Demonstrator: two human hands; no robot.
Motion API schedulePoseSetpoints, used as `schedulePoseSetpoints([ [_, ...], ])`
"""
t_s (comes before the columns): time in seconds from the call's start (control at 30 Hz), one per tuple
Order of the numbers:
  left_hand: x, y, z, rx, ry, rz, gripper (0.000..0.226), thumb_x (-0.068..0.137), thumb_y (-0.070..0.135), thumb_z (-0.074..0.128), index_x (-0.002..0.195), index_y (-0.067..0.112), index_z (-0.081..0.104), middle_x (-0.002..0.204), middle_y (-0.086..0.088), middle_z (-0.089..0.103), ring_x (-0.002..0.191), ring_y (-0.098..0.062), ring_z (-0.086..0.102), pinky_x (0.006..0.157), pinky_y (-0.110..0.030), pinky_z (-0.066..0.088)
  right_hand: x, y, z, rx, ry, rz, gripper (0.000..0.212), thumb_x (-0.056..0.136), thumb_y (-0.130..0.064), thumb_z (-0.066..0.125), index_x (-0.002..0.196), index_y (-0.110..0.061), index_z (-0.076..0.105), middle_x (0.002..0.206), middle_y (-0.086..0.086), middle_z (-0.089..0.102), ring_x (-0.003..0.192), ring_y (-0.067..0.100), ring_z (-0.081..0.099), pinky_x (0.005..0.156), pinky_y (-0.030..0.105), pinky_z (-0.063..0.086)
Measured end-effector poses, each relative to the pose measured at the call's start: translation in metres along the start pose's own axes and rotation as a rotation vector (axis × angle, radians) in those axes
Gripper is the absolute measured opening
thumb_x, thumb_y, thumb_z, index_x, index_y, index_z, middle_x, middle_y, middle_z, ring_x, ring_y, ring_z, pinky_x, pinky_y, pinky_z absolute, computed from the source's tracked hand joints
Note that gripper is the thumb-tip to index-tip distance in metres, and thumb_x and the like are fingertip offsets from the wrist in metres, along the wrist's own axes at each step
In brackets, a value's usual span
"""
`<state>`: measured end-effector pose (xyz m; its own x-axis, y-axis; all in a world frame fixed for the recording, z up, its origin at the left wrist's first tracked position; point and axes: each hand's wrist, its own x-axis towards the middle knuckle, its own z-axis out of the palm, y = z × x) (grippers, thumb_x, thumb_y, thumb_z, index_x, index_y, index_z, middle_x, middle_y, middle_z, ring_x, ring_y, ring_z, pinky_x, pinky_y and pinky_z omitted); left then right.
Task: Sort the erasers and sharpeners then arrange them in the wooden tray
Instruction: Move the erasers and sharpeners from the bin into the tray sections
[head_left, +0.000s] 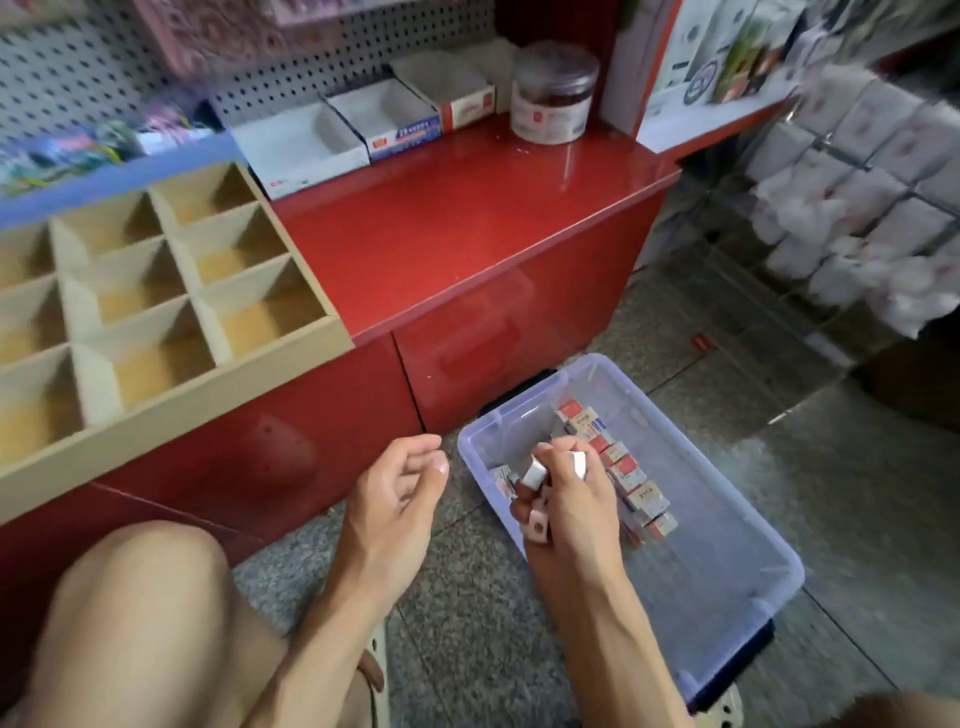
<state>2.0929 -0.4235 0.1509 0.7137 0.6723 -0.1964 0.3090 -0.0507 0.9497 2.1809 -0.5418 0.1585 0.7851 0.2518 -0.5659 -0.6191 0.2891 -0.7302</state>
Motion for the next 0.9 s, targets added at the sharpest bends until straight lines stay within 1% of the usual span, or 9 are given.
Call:
schedulePoseSetpoints([
  [0.1,-0.028,0.019,-0.018,-0.028,0.026,0.063,0.013,0.095,0.023,0.061,0.102,0.032,0.066,0.099,0.006,0.072,0.094,-0.008,0.069,0.080,-0.023,0.055,-0.037,0.007,0.019,-0.008,-0.053,-0.044,0.020,0.094,0.003,0.048,0.085,-0.014,0.049,0.058,0.004,0.048,0.046,0.015,0.036,0.044,0.024,0.023],
  [0.2,-0.050,0.037,-0.035,-0.012,0.023,0.169,0.009,0.092,0.025,0.066,0.093,0.032,0.072,0.096,0.010,0.072,0.092,-0.007,0.069,0.077,-0.021,0.055,-0.064,0.013,0.039,-0.038,-0.101,-0.089,0.020,0.094,0.003,0.051,0.084,-0.014,0.051,0.059,0.005,0.046,0.048,0.017,0.039,0.047,0.026,0.029],
  [0.23,-0.055,0.043,-0.040,0.015,0.013,0.208,0.006,0.088,0.031,0.068,0.091,0.033,0.073,0.095,0.013,0.071,0.091,-0.006,0.068,0.077,-0.021,0.054,-0.070,0.016,0.046,-0.054,-0.121,-0.111,0.020,0.094,0.002,0.053,0.083,-0.014,0.051,0.061,0.006,0.045,0.051,0.019,0.040,0.048,0.028,0.032],
  [0.33,-0.059,0.055,-0.059,0.087,0.027,0.280,0.017,0.077,0.040,0.070,0.091,0.031,0.073,0.091,0.019,0.070,0.089,-0.002,0.067,0.076,-0.017,0.051,-0.084,0.018,0.068,-0.102,-0.199,-0.172,0.016,0.088,-0.008,0.062,0.079,-0.017,0.054,0.071,0.008,0.047,0.068,0.023,0.043,0.059,0.035,0.037],
  [0.43,-0.053,0.063,-0.085,0.087,0.062,0.315,0.016,0.076,0.030,0.079,0.091,0.027,0.073,0.089,0.020,0.072,0.088,0.000,0.067,0.076,-0.015,0.050,-0.091,0.017,0.092,-0.128,-0.270,-0.175,0.025,0.094,-0.004,0.059,0.075,-0.020,0.056,0.072,0.010,0.045,0.063,0.022,0.042,0.055,0.032,0.033],
  [0.53,-0.045,0.069,-0.114,-0.004,0.088,0.301,0.025,0.073,0.014,0.085,0.093,0.023,0.073,0.088,0.015,0.073,0.084,-0.003,0.068,0.075,-0.016,0.051,-0.098,0.020,0.122,-0.140,-0.355,-0.145,0.023,0.097,-0.004,0.056,0.079,-0.017,0.055,0.073,0.013,0.046,0.061,0.021,0.041,0.054,0.032,0.030],
  [0.67,-0.032,0.077,-0.153,-0.058,0.174,0.273,0.040,0.065,0.018,0.087,0.101,0.025,0.071,0.089,0.015,0.071,0.086,-0.001,0.066,0.077,-0.009,0.047,-0.098,0.025,0.161,-0.166,-0.374,-0.058,0.018,0.096,-0.001,0.052,0.084,-0.015,0.053,0.075,0.012,0.054,0.060,0.019,0.052,0.054,0.030,0.034],
  [0.83,0.008,0.062,-0.219,0.120,0.364,0.198,0.043,0.069,0.010,0.083,0.103,0.030,0.066,0.093,0.016,0.067,0.079,0.000,0.060,0.071,-0.011,0.046,-0.090,0.033,0.202,-0.200,-0.368,0.022,0.025,0.092,0.003,0.047,0.076,-0.016,0.048,0.065,0.003,0.042,0.048,0.009,0.037,0.039,0.020,0.018],
  [0.9,0.027,0.049,-0.244,0.242,0.434,0.161,0.042,0.069,0.009,0.082,0.102,0.029,0.065,0.095,0.013,0.067,0.077,-0.006,0.060,0.072,-0.019,0.049,-0.086,0.037,0.213,-0.200,-0.392,0.034,0.027,0.091,0.002,0.048,0.072,-0.017,0.048,0.065,0.002,0.040,0.047,0.009,0.037,0.037,0.018,0.018],
])
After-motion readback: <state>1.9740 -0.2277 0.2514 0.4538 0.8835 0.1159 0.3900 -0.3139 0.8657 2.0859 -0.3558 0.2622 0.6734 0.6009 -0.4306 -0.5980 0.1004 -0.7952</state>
